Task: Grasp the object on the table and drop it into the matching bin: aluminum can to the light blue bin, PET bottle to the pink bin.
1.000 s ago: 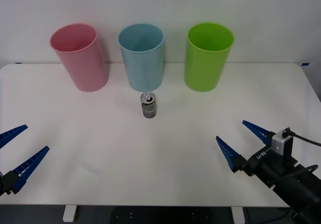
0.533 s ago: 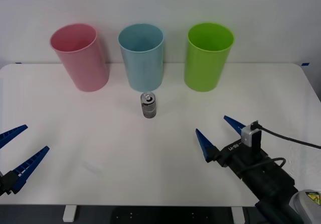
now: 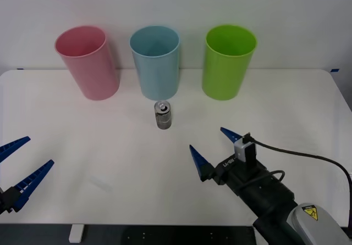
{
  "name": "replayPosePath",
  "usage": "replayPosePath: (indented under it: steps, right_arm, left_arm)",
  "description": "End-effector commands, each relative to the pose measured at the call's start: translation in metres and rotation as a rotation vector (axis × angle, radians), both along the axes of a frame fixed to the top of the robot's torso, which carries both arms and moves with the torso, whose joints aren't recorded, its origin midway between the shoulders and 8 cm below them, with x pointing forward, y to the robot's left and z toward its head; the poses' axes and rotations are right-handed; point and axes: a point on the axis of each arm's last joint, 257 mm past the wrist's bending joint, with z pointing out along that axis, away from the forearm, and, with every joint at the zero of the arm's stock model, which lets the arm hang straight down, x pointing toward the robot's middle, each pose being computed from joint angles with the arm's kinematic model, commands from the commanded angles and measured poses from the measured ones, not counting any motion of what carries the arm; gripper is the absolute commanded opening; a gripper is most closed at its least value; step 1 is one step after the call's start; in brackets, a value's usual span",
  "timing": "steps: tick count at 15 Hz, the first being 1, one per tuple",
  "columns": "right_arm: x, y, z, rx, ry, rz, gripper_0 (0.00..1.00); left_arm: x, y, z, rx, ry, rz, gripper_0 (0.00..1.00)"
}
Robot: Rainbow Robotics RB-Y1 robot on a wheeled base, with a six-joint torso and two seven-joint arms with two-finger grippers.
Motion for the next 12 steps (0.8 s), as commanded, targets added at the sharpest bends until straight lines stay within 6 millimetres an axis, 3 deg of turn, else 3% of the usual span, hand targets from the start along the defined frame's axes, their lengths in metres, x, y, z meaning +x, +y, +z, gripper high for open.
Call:
replayPosePath:
  steps: [1,6,12]
  right_arm:
    - [-0.005,0.016,-0.008,-0.015,0.011,0.033,1.0]
    - [0.007,0.028,-0.036,-0.054,0.05,0.061,1.0]
    - [0.035,0.042,-0.045,-0.054,0.067,0.052,1.0]
  left_arm:
    - [0.0,0.0,0.0,0.0,0.0,0.0,1.0]
    - [0.0,0.0,0.0,0.0,0.0,0.0,1.0]
    - [0.0,0.0,0.0,0.0,0.0,0.0,1.0]
